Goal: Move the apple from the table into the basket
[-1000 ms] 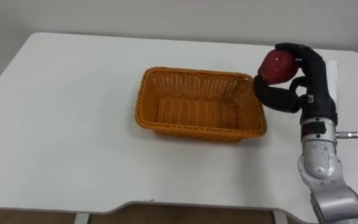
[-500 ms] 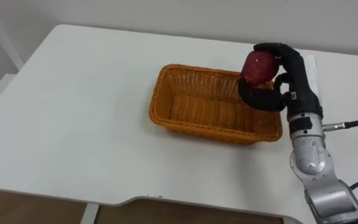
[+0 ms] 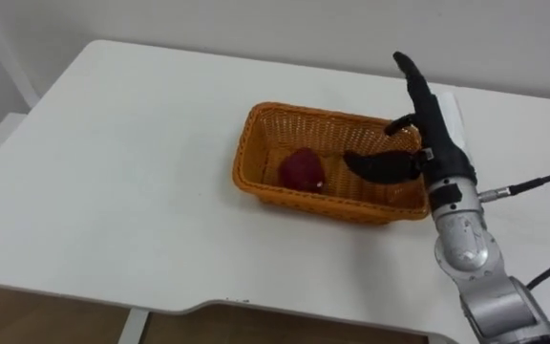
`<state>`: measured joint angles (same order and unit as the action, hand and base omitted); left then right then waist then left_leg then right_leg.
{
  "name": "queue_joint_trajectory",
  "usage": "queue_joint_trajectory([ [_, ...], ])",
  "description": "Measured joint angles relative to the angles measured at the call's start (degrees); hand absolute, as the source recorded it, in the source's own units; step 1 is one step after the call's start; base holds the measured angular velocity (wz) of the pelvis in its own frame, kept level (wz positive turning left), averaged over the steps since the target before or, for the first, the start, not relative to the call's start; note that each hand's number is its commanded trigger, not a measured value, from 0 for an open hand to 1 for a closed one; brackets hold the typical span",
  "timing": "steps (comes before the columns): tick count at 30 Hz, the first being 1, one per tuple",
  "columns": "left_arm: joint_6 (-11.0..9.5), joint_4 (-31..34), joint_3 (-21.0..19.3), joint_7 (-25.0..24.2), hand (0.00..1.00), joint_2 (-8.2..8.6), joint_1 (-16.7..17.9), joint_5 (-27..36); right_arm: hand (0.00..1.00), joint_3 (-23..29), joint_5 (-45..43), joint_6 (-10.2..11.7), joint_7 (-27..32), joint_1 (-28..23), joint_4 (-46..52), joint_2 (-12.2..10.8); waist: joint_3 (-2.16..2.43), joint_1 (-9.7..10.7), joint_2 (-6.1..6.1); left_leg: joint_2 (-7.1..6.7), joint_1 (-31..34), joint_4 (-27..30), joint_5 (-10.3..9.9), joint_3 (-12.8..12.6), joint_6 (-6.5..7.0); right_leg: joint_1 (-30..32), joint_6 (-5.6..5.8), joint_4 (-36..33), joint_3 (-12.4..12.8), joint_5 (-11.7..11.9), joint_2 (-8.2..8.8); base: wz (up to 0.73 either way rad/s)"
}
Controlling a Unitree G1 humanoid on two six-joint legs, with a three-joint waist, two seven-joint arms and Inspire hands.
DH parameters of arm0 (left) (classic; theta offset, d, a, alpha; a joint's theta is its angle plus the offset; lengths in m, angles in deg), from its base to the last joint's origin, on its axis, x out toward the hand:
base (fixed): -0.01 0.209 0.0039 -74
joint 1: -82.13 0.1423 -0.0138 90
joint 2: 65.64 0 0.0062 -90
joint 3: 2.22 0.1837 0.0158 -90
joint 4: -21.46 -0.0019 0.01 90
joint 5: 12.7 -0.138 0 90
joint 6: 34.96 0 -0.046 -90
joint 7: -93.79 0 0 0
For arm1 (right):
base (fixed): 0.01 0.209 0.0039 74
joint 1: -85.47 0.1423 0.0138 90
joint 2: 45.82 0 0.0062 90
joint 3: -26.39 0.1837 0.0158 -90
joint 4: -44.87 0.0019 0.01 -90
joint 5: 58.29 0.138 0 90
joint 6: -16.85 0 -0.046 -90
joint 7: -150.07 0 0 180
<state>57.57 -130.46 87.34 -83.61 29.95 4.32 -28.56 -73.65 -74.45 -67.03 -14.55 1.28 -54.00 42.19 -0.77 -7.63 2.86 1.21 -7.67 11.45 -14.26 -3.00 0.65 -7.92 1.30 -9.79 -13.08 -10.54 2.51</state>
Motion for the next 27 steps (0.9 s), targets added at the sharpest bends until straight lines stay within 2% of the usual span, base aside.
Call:
queue_joint_trajectory([
  [7, 0.0, 0.0, 0.2, -0.5, 0.0, 0.01, 0.0, 0.0, 0.0, 0.0, 0.1, 0.0, -0.5, 0.0, 0.0, 0.0, -0.24, 0.0, -0.38, -0.02, 0.3, 0.3, 0.0, 0.0, 0.0, 0.1, 0.0, -0.3, -0.3, 0.0, 0.06, 0.01],
  [13, 0.0, 0.0, 0.7, -0.5, 0.0, 0.0, -0.1, 0.0, 0.0, 0.0, -0.3, 0.0, -0.6, 0.0, 0.0, 0.0, 0.19, 0.4, -0.61, -0.06, 0.5, 0.3, 0.0, 0.2, 0.0, 0.1, 0.0, -0.2, -0.7, 0.0, 0.11, 0.02],
  [20, 0.0, -0.6, 0.7, -0.3, 0.0, -0.04, 0.3, 0.0, 0.0, 0.3, -0.5, 0.0, 2.1, 0.0, 2.1, 0.7, 0.63, 1.3, -0.14, -0.07, 0.0, -0.1, 0.0, 0.1, 0.01, 0.0, 0.0, 0.0, -0.3, 0.0, 0.07, -0.02],
  [23, 0.0, -0.7, 0.5, 0.0, 0.0, -0.03, 0.9, -0.1, 0.0, 2.5, -0.3, 0.4, 4.6, -0.2, 6.0, 1.0, 0.72, 2.3, -0.03, -0.07, -0.1, -0.1, 0.0, 0.1, 0.01, -0.3, 0.0, 0.1, -0.5, 0.0, 0.07, 0.01],
  [26, -0.6, -0.7, -1.8, 0.8, 0.0, 0.06, 2.6, -0.1, 0.0, 8.8, -0.4, 2.7, 8.6, -0.1, 7.7, 1.0, 0.84, 2.9, 0.15, -0.05, -0.6, -0.1, 0.0, 0.0, 0.01, -0.4, 0.0, 0.1, -0.4, 0.0, 0.03, 0.0],
  [27, -0.6, -0.7, -2.1, 1.2, 0.0, 0.02, 3.1, -0.1, 0.0, 11.5, -0.3, 3.4, 11.0, -0.2, 7.8, 1.0, 0.73, 3.4, -0.01, -0.05, -0.9, -0.1, 0.0, -0.1, 0.01, -0.8, 0.0, 0.1, -0.4, 0.0, 0.04, 0.0],
])
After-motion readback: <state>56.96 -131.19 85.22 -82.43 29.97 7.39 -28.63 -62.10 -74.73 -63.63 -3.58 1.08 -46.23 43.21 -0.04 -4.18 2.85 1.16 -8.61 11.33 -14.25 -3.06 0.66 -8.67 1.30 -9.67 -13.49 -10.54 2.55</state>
